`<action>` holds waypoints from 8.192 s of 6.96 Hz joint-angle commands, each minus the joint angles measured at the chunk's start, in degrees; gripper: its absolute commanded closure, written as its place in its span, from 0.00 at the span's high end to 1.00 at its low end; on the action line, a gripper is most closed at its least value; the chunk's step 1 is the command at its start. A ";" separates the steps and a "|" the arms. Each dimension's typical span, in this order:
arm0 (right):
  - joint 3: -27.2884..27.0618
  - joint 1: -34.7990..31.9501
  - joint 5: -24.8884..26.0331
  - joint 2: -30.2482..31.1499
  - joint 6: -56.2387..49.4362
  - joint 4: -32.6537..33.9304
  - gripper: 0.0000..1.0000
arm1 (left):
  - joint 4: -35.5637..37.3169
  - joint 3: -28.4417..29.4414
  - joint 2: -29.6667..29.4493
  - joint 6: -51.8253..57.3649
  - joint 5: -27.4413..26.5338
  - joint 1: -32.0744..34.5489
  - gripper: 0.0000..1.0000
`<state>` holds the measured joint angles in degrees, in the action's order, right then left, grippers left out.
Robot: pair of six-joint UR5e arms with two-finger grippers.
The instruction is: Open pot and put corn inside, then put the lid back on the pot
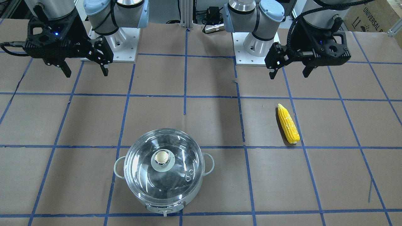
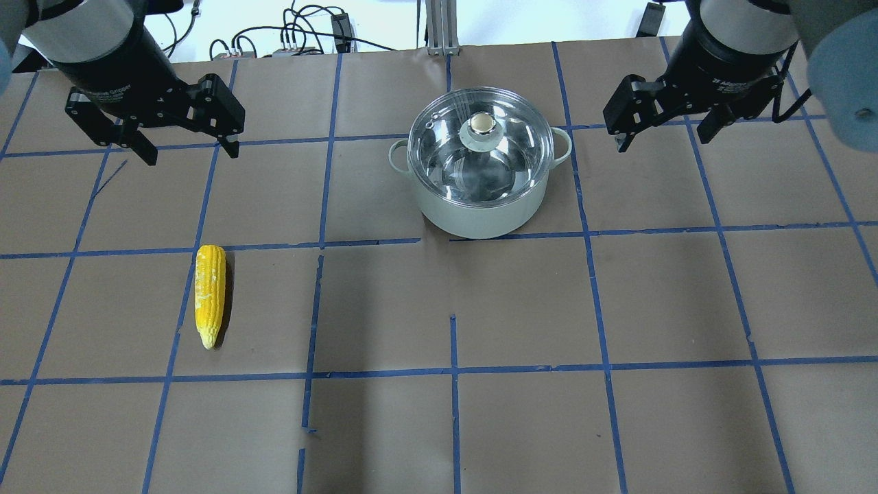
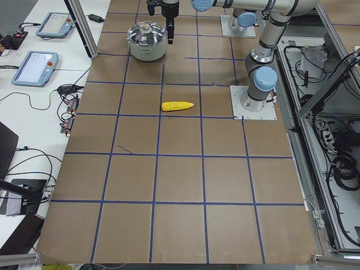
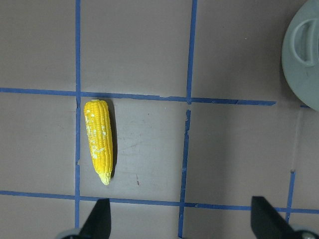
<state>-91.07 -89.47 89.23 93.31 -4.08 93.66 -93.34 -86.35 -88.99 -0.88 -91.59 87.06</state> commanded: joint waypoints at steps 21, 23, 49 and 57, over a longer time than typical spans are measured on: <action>21.20 -13.98 -0.28 -35.84 4.79 12.69 0.29 | -0.44 -0.22 0.13 0.00 -0.17 0.13 1.00; 22.76 -13.98 0.07 -35.75 4.44 12.07 0.14 | -0.44 -0.22 0.13 0.00 -0.17 0.13 1.00; 24.02 -14.15 0.69 -36.98 3.64 9.61 0.88 | -0.53 -0.22 0.13 0.00 -0.25 0.13 1.00; 25.41 -13.89 0.86 -36.80 2.24 8.90 0.15 | -0.88 -0.22 0.22 0.61 -0.43 0.13 1.00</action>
<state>-66.33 -103.36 90.07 56.42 -1.62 102.61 -94.08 -86.57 -88.83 -0.70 -91.93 87.19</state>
